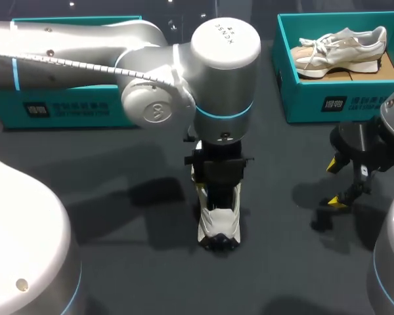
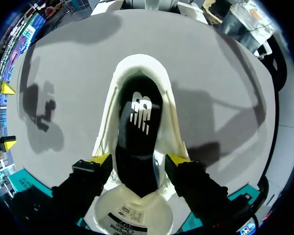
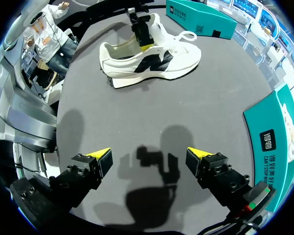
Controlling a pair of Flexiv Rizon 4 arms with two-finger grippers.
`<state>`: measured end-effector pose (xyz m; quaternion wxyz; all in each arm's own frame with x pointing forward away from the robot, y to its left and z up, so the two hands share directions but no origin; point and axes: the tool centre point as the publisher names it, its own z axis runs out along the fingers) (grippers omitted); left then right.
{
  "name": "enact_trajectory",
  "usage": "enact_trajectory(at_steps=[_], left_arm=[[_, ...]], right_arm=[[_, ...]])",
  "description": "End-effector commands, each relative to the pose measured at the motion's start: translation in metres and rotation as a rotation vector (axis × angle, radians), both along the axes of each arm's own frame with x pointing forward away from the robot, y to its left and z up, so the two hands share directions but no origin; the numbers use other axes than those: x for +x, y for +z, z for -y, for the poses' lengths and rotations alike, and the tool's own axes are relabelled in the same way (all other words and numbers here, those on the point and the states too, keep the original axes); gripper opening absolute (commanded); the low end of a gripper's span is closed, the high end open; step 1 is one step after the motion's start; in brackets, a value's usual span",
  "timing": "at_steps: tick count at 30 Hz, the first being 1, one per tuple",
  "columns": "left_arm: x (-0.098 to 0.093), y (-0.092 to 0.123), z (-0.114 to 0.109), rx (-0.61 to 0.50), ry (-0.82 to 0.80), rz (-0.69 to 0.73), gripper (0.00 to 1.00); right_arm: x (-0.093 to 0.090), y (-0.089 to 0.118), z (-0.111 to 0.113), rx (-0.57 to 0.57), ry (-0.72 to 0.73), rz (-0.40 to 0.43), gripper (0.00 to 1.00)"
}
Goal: Take the shoe out of the shoebox, open the shoe tongue, remove and reinsert the insole, then place the shoe into the shoebox
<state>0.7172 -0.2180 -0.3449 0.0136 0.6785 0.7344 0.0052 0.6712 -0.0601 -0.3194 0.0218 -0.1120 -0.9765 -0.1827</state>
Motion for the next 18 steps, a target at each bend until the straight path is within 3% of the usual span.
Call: enact_trajectory(at_steps=[1,18], left_arm=[[0.006,0.001,-0.002,-0.008,-0.006,-0.018,1.00],[0.024,0.013,0.004,-0.040,-0.023,-0.060,1.00]], right_arm=[[-0.001,0.000,0.000,-0.002,-0.001,0.001,1.00],[-0.001,0.000,0.000,-0.002,-0.001,0.001,1.00]])
